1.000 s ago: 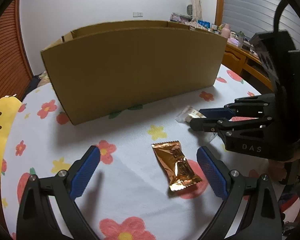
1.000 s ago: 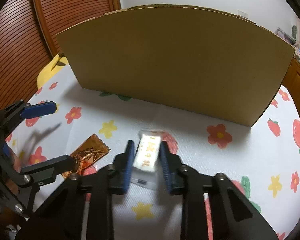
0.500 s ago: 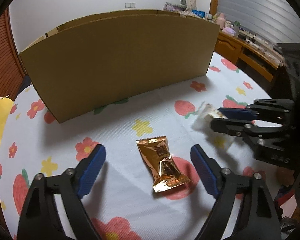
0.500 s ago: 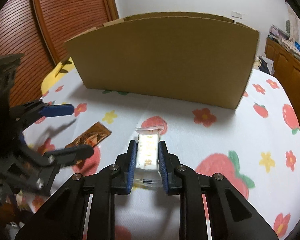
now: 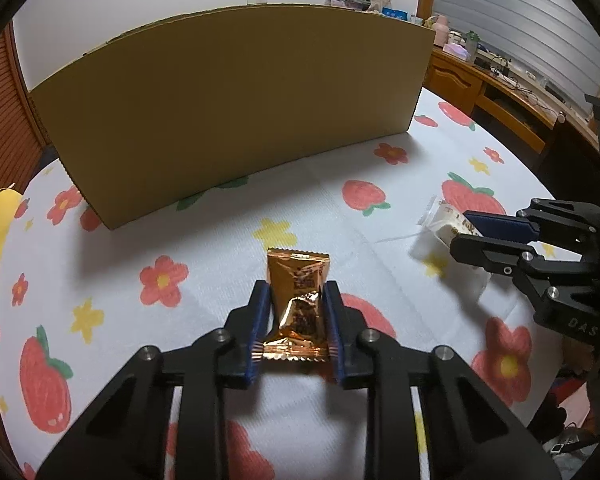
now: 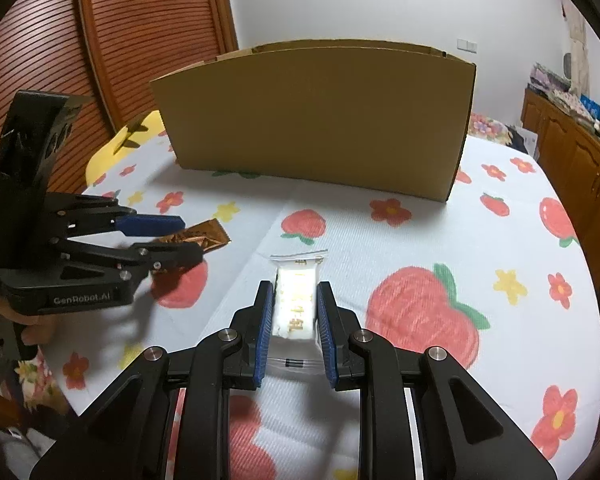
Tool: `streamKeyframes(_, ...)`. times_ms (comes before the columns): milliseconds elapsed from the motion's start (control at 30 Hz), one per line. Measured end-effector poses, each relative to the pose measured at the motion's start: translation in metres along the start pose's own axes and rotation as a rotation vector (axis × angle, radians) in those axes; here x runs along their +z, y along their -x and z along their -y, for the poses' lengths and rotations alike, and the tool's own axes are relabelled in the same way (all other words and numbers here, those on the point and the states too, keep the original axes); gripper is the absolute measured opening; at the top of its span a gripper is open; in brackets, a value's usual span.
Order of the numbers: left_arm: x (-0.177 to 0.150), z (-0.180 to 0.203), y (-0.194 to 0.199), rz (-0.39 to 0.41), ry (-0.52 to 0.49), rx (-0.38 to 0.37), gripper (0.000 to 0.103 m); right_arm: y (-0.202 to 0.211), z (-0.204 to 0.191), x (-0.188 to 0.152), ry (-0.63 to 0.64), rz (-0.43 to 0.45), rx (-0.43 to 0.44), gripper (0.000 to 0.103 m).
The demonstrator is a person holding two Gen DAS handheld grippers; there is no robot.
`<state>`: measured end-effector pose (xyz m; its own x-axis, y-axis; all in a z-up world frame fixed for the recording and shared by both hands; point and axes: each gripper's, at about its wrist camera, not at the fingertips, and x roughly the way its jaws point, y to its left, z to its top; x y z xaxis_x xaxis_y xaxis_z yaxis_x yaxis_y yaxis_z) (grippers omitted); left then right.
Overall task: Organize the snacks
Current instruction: 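Grasp the white bar with the right gripper while the left gripper grasps the copper sweet, then lift the copper sweet and white bar and carry them over the box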
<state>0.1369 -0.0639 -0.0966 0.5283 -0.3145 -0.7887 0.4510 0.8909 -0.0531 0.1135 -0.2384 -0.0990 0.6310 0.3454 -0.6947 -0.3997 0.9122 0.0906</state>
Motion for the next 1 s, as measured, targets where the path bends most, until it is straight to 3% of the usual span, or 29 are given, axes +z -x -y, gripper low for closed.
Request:
streamKeyframes(233,-0.005,-0.008,0.007,0.016,0.037,-0.014,0.023,0.002,0.002,-0.003,0.0,0.011,0.001,0.02)
streamKeyframes(1000,0.0,-0.02,0.058,0.193,0.087,-0.005,0.023,0.009,0.0,-0.006,0.0,0.063,-0.034,0.02)
